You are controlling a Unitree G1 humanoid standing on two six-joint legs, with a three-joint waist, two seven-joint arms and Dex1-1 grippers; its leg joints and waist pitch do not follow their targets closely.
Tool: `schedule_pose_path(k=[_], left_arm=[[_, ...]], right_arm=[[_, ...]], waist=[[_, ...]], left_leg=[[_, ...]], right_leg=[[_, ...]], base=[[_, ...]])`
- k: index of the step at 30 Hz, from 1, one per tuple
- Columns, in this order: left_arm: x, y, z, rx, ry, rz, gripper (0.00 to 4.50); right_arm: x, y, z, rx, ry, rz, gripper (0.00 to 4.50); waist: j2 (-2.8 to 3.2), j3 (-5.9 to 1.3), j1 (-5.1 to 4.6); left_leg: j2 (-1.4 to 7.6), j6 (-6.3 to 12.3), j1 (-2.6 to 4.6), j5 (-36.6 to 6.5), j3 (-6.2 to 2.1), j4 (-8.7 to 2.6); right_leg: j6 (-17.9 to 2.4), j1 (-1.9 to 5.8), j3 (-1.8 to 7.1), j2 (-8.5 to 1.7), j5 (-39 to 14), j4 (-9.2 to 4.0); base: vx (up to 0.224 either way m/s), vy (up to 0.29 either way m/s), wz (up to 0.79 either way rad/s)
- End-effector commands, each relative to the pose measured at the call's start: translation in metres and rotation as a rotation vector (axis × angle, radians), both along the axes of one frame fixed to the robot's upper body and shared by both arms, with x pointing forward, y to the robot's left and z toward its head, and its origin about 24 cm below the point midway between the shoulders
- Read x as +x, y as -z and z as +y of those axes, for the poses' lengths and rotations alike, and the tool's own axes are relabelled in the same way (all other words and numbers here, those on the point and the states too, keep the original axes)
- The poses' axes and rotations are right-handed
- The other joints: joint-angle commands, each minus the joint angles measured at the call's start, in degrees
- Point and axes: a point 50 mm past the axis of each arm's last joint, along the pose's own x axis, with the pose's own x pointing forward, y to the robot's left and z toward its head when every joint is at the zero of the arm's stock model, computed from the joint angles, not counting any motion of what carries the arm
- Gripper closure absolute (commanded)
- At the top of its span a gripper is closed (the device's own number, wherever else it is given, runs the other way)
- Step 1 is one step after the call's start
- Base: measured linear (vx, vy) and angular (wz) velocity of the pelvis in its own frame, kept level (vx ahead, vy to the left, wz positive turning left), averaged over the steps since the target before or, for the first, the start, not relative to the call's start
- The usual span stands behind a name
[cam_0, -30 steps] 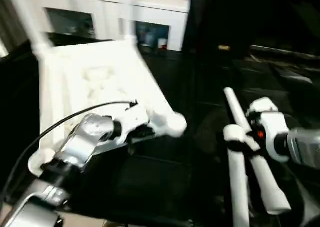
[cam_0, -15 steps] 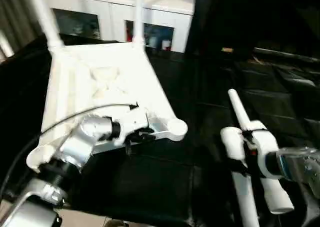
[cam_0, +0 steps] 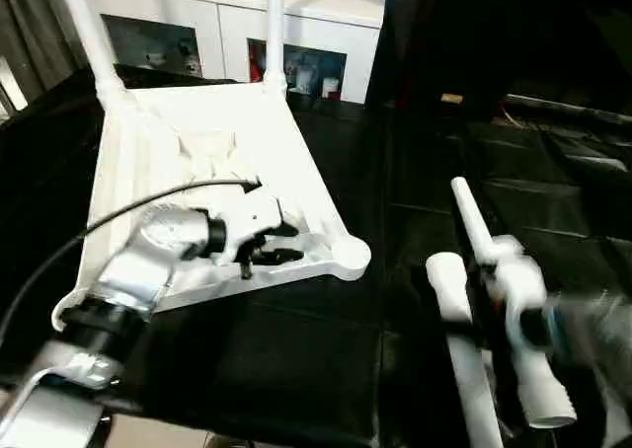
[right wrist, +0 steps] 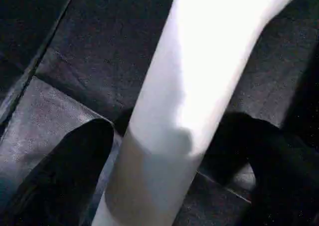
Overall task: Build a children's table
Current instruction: Insert table leg to table base
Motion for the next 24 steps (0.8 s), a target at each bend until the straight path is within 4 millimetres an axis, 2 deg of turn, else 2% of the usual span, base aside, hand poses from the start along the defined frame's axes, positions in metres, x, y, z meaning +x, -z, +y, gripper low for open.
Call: schedule_pose_path(k=[1, 3, 5, 6, 7, 8, 9, 10, 11, 12, 13, 16, 18, 19, 20, 21, 22, 23, 24], left_arm=[[-0.004, -0.006, -0.003, -0.027, 0.017, 0.01, 1.87], [-0.004, -0.006, -0.003, -0.027, 0.017, 0.01, 1.85], [-0.01, -0.014, -0.006, -0.067, 0.021, 0.037, 1.68], [-0.013, -0.016, -0.007, -0.077, 0.018, 0.05, 1.68], [-0.015, -0.017, -0.007, -0.082, 0.015, 0.059, 1.48], [-0.016, -0.018, -0.008, -0.088, 0.009, 0.068, 1.48], [-0.018, -0.018, -0.009, -0.095, 0.007, 0.073, 1.45], [-0.02, -0.018, -0.01, -0.116, 0.005, 0.09, 1.29], [-0.021, -0.018, -0.011, -0.124, 0.006, 0.096, 1.29], [-0.023, -0.019, -0.012, -0.141, 0.002, 0.108, 1.16], [-0.024, -0.019, -0.012, -0.151, 0.0, 0.116, 1.07], [-0.023, -0.021, -0.015, -0.189, -0.043, 0.143, 0.93], [-0.022, -0.021, -0.016, -0.201, -0.069, 0.155, 0.66], [-0.022, -0.022, -0.016, -0.217, -0.088, 0.168, 0.6], [-0.02, -0.022, -0.018, -0.241, -0.112, 0.179, 0.59], [-0.018, -0.021, -0.019, -0.259, -0.138, 0.187, 0.56], [-0.017, -0.021, -0.021, -0.277, -0.162, 0.196, 0.47], [-0.017, -0.022, -0.023, -0.295, -0.179, 0.207, 0.33], [-0.016, -0.022, -0.024, -0.305, -0.193, 0.213, 0.22]], right_arm=[[0.0, 0.007, -0.002, -0.005, 0.031, 0.031, 0.37], [0.0, 0.007, -0.002, -0.005, 0.031, 0.031, 0.44], [0.002, 0.01, 0.001, 0.016, 0.051, 0.028, 0.74], [0.005, 0.01, 0.003, 0.041, 0.063, 0.024, 0.74], [0.007, 0.011, 0.005, 0.058, 0.07, 0.021, 0.83], [0.009, 0.011, 0.007, 0.083, 0.079, 0.018, 0.83], [0.01, 0.011, 0.008, 0.101, 0.086, 0.017, 0.93], [0.013, 0.011, 0.008, 0.123, 0.099, 0.017, 1.15], [0.014, 0.011, 0.008, 0.133, 0.105, 0.017, 1.15], [0.017, 0.012, 0.009, 0.15, 0.119, 0.017, 1.21], [0.018, 0.012, 0.009, 0.161, 0.128, 0.017, 1.29], [0.023, 0.011, 0.007, 0.18, 0.14, 0.013, 1.6], [0.025, 0.01, 0.008, 0.191, 0.141, 0.011, 1.74], [0.027, 0.008, 0.009, 0.207, 0.141, 0.009, 1.86], [0.03, 0.005, 0.011, 0.23, 0.14, 0.007, 1.95], [0.034, 0.002, 0.013, 0.257, 0.14, 0.001, 2.0], [0.038, -0.002, 0.014, 0.279, 0.141, -0.007, 2.02], [0.042, -0.006, 0.015, 0.299, 0.141, -0.016, 2.07], [0.045, -0.011, 0.016, 0.321, 0.141, -0.026, 2.17]], waist=[[0.13, -3.44, -0.14], [0.2, -3.37, -0.17], [-0.3, -3.3, -0.15], [-0.48, -3.25, -0.25], [-0.17, -3.19, -0.38], [-0.76, -3.1, -0.5], [-0.43, -3.01, -0.58], [-0.61, -3.14, -0.73], [-1.23, -3.11, -0.83], [-1.02, -3.09, -0.81], [-0.72, -3.14, -1.13], [-0.91, -3.2, -1.27], [-1.16, -3.19, -1.16], [-1.94, -3.24, -1.26], [-1.71, -3.17, -1.13], [-2.07, -3.28, -1.01], [-1.93, -3.38, -1.1], [-2.23, -3.29, -1.16], [-2.06, -3.36, -1.05]], left_leg=[[0.59, -4.0, 1.13, -14.3, 0.31, -4.29], [0.56, -4.19, 1.2, -15.2, 0.27, -4.35], [0.52, -4.11, 1.18, -16.0, 0.25, -4.39], [0.56, -4.17, 1.16, -16.3, 0.23, -4.4], [0.53, -4.43, 1.23, -17.4, 0.11, -4.42], [0.5, -4.32, 1.14, -18.0, 0.11, -4.47], [0.48, -4.5, 1.4, -19.6, 0.0, -4.51], [0.45, -4.63, 1.41, -20.2, -0.12, -4.47], [0.45, -4.47, 1.32, -20.1, -0.08, -4.48], [0.43, -4.49, 1.26, -20.0, -0.15, -4.49], [0.42, -4.8, 1.24, -20.3, -0.22, -4.52], [0.36, -4.83, 1.3, -20.6, -0.23, -4.52], [0.32, -4.46, 1.26, -19.9, -0.16, -4.44], [0.3, -4.21, 1.14, -19.2, -0.02, -4.38], [0.27, -4.14, 1.13, -18.9, -0.08, -4.41], [0.36, -3.93, 1.08, -17.8, -0.09, -4.38], [0.36, -4.03, 1.08, -17.5, -0.08, -4.3], [0.4, -4.08, 1.04, -17.2, -0.06, -4.33], [0.4, -4.13, 1.12, -16.6, -0.02, -4.31]], right_leg=[[-7.6, 2.18, 1.46, -2.04, -16.8, -3.95], [-7.6, 2.05, 1.41, -1.99, -18.0, -4.14], [-7.1, 2.03, 1.39, -2.0, -19.6, -4.32], [-7.3, 1.91, 1.38, -2.12, -20.6, -4.25], [-7.3, 1.73, 1.32, -2.14, -22.0, -4.33], [-6.9, 1.74, 1.24, -2.07, -23.0, -4.55], [-6.4, 1.51, 1.2, -2.07, -25.1, -4.69], [-6.0, 1.57, 1.15, -2.16, -26.1, -4.75], [-5.7, 1.57, 1.11, -2.14, -26.6, -4.93], [-5.5, 1.6, 1.1, -2.2, -26.9, -4.88], [-5.5, 1.54, 1.07, -2.11, -26.4, -4.9], [-5.3, 1.56, 0.98, -1.97, -26.5, -4.88], [-5.1, 1.57, 1.02, -1.99, -26.5, -5.04], [-5.0, 1.63, 1.0, -1.92, -26.3, -5.01], [-4.9, 1.62, 0.99, -1.98, -26.6, -4.94], [-5.0, 1.71, 0.97, -2.13, -26.3, -4.79], [-5.3, 1.72, 0.99, -2.11, -25.6, -4.66], [-5.4, 1.66, 0.89, -2.01, -25.0, -4.77], [-5.5, 1.71, 0.97, -2.01, -24.0, -4.56]], base=[[0.0, 0.0, 0.0], [0.0, 0.0, 0.0], [0.0, 0.0, 0.0], [0.0, 0.0, 0.0], [0.0, 0.0, 0.0], [0.0, 0.0, 0.0], [0.0, 0.0, 0.0], [0.0, 0.0, 0.0], [0.0, 0.0, 0.0], [0.0, 0.0, 0.0], [0.0, 0.0, 0.0], [0.0, 0.0, 0.0], [0.0, 0.0, 0.0], [0.0, 0.0, 0.0], [0.0, 0.0, 0.0], [0.0, 0.0, 0.0], [0.0, 0.0, 0.0], [0.0, 0.0, 0.0], [0.0, 0.0, 0.0]])
